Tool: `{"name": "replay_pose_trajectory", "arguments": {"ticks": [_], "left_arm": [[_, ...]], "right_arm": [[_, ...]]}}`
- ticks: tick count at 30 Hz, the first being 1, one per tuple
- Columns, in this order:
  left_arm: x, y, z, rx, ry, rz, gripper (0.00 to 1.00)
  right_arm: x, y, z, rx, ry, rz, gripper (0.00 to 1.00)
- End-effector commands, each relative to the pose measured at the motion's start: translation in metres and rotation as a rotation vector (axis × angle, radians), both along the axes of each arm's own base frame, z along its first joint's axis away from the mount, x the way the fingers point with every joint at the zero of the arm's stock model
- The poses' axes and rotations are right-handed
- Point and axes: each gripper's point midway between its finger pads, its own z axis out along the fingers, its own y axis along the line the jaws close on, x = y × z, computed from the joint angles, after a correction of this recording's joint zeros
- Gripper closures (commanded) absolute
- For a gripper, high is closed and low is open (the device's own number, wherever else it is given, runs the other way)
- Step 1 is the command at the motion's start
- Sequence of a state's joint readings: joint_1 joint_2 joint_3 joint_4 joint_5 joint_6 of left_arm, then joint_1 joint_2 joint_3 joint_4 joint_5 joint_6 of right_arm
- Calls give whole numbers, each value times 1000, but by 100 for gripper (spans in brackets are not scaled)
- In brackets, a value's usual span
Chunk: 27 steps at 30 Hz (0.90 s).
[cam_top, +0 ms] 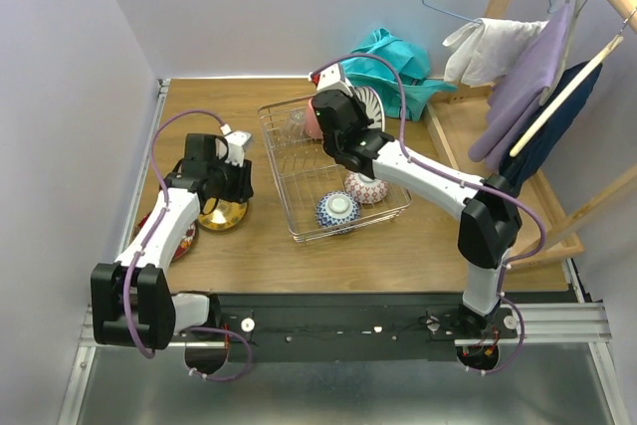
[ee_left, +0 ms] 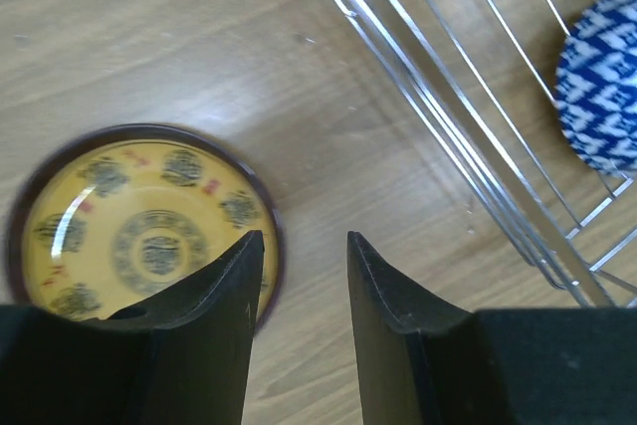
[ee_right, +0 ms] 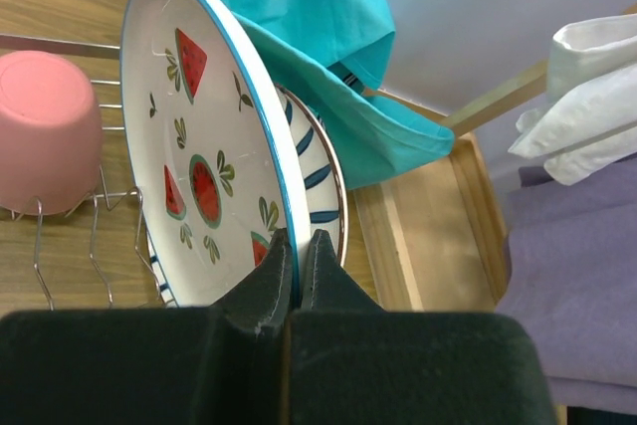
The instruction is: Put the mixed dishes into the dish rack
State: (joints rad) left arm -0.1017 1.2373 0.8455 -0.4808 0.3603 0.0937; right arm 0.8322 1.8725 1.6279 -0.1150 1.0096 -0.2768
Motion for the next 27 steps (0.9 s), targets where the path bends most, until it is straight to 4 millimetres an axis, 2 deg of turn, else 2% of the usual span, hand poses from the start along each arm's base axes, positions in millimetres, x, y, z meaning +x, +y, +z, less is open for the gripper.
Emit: {"name": "replay_pose_trajectory", "arguments": {"ticks": [1, 5, 9, 11, 13, 14, 15, 16, 17, 20, 23, 26, 27], "left_arm": [[22, 23, 23, 29, -83, 50, 52], [30, 31, 31, 37, -111, 68, 50], [38, 45, 26, 65, -108, 71, 44], [43, 52, 22, 79, -102, 57, 43], [43, 61, 8, 80, -39, 65, 43], [46, 63, 11, 82, -42, 41, 43], [46, 65, 3, 70, -7, 36, 43], [48, 68, 2, 70, -5, 36, 43], [50, 75, 2, 68, -8, 48, 43], [54, 83, 1, 87, -38, 22, 42], [55, 91, -1, 159, -53, -37, 42], [52, 101, -6, 224, -44, -83, 41], [49, 104, -11, 233, -23, -98, 41]], "right_arm": [[2, -4, 25, 113, -102, -103, 100], [-2, -3, 4, 108, -49, -95, 100], [-6, -4, -16, 110, 0, -77, 99], [-9, -3, -24, 105, 26, -57, 92], [-10, 1, -27, 104, 45, -33, 84], [-10, 1, -26, 110, 47, -26, 80], [-10, 1, -25, 112, 50, -19, 75], [-10, 2, -24, 118, 47, -15, 68], [-11, 2, -20, 124, 42, -11, 65], [-12, 3, -14, 130, 38, 3, 59], [-14, 3, 3, 158, 30, 29, 53], [-19, 6, 21, 194, 25, 68, 50], [-21, 12, 22, 210, 43, 114, 49]]}}
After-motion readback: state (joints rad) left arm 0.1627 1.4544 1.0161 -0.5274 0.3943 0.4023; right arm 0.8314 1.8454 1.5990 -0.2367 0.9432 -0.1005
